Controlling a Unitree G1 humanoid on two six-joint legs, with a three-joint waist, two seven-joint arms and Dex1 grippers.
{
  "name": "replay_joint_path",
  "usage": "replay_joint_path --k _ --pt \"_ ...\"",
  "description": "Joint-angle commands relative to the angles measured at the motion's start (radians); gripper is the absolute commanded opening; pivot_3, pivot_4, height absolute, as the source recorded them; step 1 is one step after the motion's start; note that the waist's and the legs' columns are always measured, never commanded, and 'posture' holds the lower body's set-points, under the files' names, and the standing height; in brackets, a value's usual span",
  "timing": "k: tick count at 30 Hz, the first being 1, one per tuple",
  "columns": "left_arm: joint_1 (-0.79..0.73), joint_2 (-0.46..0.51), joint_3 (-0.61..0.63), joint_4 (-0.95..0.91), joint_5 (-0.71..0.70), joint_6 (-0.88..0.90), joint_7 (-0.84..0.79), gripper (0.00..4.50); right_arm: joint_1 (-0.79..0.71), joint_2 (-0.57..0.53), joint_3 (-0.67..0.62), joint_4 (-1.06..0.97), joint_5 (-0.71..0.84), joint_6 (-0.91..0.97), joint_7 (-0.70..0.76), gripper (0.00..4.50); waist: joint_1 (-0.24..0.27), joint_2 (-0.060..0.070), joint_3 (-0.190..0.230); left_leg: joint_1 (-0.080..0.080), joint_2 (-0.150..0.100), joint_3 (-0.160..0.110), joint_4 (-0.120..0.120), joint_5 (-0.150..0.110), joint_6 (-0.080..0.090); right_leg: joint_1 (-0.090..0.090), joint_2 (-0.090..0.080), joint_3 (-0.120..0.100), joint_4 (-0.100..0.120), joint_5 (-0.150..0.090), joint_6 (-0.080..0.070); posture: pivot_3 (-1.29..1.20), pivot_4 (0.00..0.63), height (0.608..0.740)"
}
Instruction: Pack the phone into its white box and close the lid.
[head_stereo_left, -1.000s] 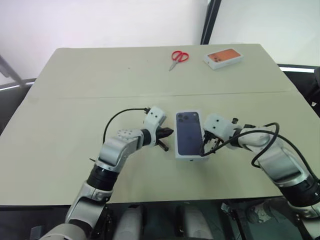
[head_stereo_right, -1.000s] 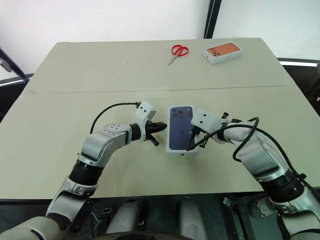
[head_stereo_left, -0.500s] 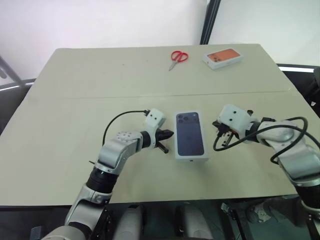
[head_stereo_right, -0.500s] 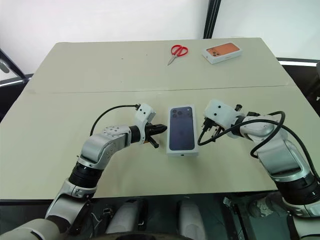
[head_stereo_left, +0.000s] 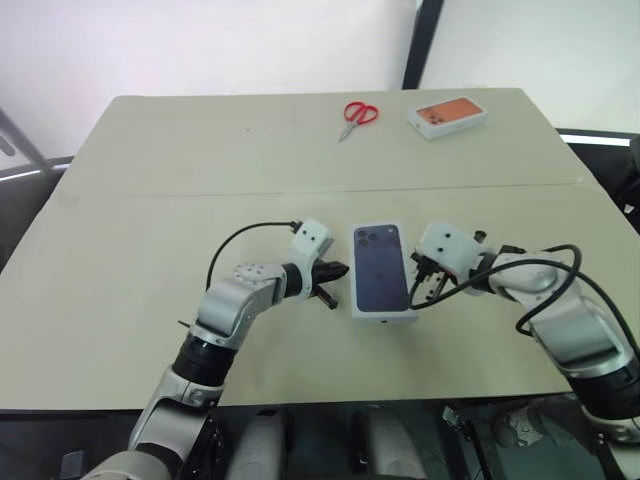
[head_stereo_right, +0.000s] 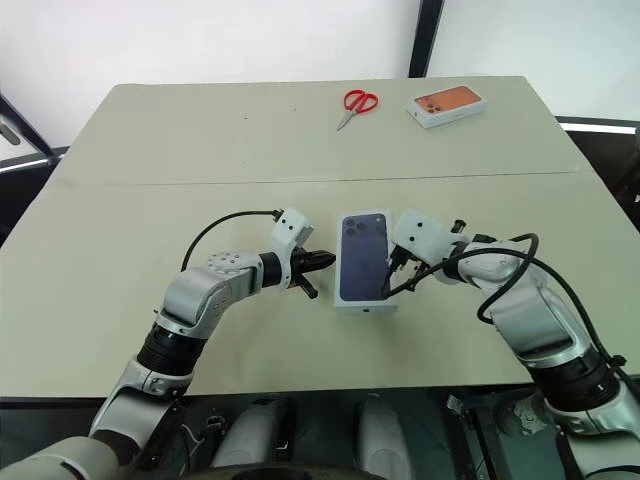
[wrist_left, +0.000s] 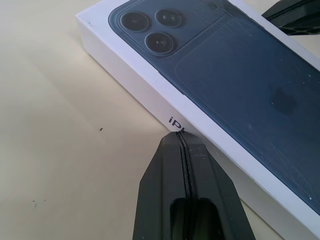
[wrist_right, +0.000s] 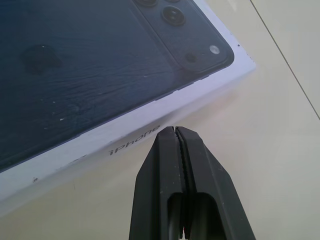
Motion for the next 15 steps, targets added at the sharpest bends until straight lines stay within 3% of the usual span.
replay_joint_path --k 1,15 --pt "-0.024 -0.009 0.022 -0.064 -0.048 0.004 -0.021 0.00 -0.014 0.002 -0.017 -0.030 0.005 -0.005 0.002 0.04 0.000 0.000 0.000 0.000 0.000 0.000 0.000 0.000 0.000 0.000 0.000 0.000 0.000 0.000 0.000 0.00 0.150 0.740" --pt "-0.018 -0.014 0.011 -0.071 -0.059 -0.002 -0.019 0.00 0.008 -0.003 -0.011 -0.036 0.006 -0.016 0.018 0.04 0.000 0.000 0.000 0.000 0.000 0.000 0.000 0.000 0.000 0.000 0.000 0.000 0.000 0.000 0.000 0.00 0.150 0.740"
